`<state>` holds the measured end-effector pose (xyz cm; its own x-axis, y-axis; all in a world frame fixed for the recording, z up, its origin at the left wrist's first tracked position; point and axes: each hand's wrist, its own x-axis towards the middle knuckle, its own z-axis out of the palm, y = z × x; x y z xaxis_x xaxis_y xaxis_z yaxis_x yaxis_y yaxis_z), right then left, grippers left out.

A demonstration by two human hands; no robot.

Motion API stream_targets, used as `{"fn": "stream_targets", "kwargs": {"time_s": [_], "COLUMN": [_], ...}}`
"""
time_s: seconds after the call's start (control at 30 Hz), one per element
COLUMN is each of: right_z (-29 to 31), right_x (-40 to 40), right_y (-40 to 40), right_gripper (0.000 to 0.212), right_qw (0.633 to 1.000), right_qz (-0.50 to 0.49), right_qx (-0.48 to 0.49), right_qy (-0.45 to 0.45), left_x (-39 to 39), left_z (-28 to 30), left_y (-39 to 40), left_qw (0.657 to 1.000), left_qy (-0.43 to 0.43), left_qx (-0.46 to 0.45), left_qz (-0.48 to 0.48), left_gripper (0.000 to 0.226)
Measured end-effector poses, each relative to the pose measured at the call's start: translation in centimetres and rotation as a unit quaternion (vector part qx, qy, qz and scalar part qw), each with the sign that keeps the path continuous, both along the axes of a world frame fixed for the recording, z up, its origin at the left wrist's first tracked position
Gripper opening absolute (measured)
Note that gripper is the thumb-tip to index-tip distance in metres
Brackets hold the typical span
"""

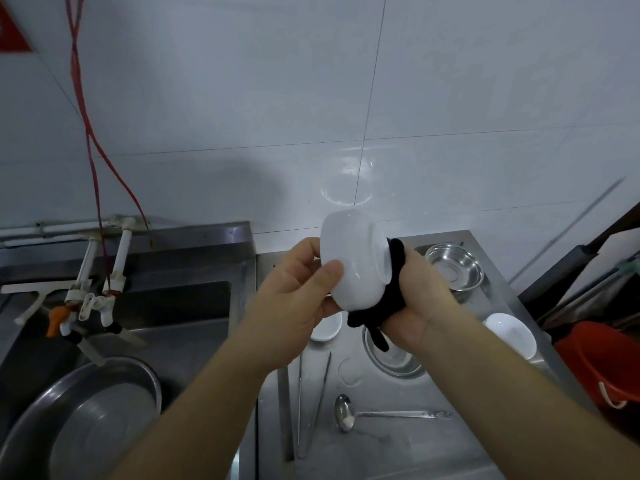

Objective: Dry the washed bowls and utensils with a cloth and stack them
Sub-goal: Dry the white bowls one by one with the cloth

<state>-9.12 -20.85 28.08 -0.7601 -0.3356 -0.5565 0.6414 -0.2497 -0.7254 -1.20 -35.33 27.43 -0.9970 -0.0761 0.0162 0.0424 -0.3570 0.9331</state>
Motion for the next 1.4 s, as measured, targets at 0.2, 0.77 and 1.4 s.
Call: {"fn": "stream_targets", "kwargs": {"time_s": [0.2, 0.77, 1.4], "right_z": [0.1, -0.4, -7.4], "right_x": [1.8, 0.8, 1.1], "right_y": [-1.3, -1.5, 1.5], "right_gripper": [0.031, 0.019, 0.055], "right_qw": [0.997, 0.961, 0.999], "right_qz": [-0.028, -0.025, -0.02], "right_qx": [-0.073, 0.174, -0.047], "right_qy": [-0.021, 0.213, 0.01], "left_x": [-0.1, 1.3, 1.9], "left_z": [-0.6, -2.2, -7.1], "left_y": [1.2, 0.8, 1.4], "left_qw": [0.96, 0.885, 0.893], "left_qy": [0.032, 0.003, -0.129], "left_qx": [-0.269, -0.465, -0.397], "left_qz": [0.067, 0.004, 0.17], "left_gripper": [0.014, 0.008, 0.036]}}
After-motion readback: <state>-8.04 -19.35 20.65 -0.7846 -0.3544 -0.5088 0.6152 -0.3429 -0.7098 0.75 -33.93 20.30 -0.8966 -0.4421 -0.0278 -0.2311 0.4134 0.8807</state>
